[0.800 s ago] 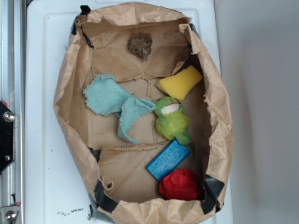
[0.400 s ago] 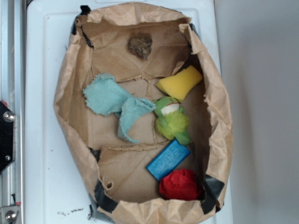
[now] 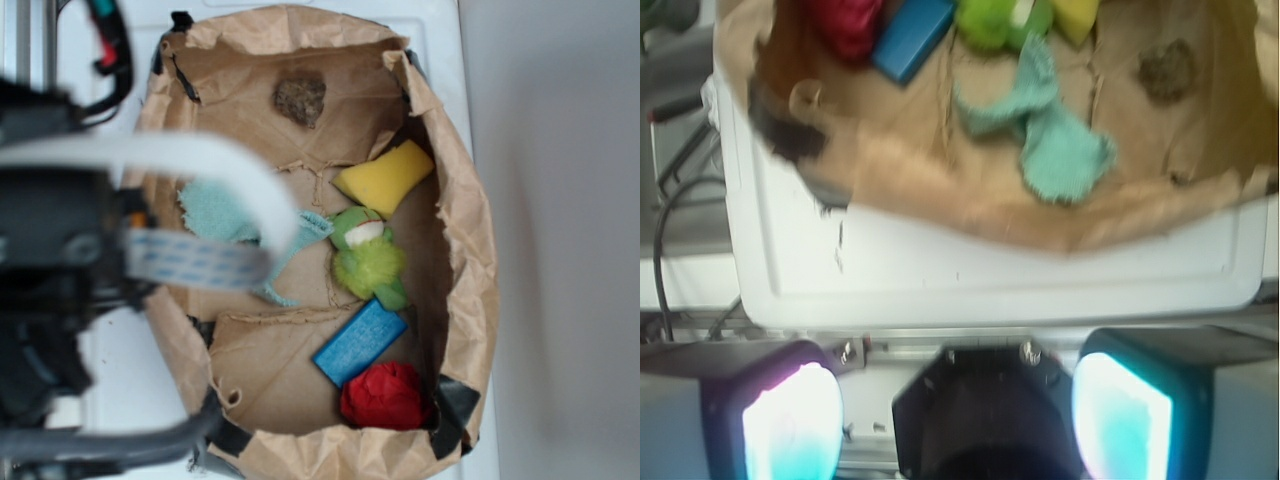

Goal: Grab the blue cloth.

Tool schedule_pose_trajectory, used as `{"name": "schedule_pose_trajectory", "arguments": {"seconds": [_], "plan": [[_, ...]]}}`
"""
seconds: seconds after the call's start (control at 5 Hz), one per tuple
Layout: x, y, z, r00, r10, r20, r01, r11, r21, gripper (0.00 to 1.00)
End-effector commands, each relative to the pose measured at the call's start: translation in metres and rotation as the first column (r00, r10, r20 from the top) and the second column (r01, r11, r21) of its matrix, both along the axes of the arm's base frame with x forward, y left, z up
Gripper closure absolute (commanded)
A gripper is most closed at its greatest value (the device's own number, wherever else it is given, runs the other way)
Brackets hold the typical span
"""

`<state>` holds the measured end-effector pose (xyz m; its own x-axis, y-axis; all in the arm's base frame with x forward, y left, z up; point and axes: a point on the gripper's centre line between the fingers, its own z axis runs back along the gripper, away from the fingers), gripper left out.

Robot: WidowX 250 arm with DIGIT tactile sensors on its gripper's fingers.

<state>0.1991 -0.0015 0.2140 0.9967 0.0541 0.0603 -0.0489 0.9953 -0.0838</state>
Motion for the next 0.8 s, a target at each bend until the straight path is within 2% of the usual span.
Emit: {"name": "schedule_pose_trajectory", "arguments": {"seconds": [0.0,0.4,0.6], "plan": [[0.055,0.044,-0.021,0.999,0.035,0.029,-0.036,0.999,0.04,0.0],[0.061,0.036,-0.062,0.997,0.021,0.08,-0.026,0.998,0.06,0.0],[0.061,0.036,-0.062,0.997,0.021,0.08,-0.026,0.998,0.06,0.0]]}}
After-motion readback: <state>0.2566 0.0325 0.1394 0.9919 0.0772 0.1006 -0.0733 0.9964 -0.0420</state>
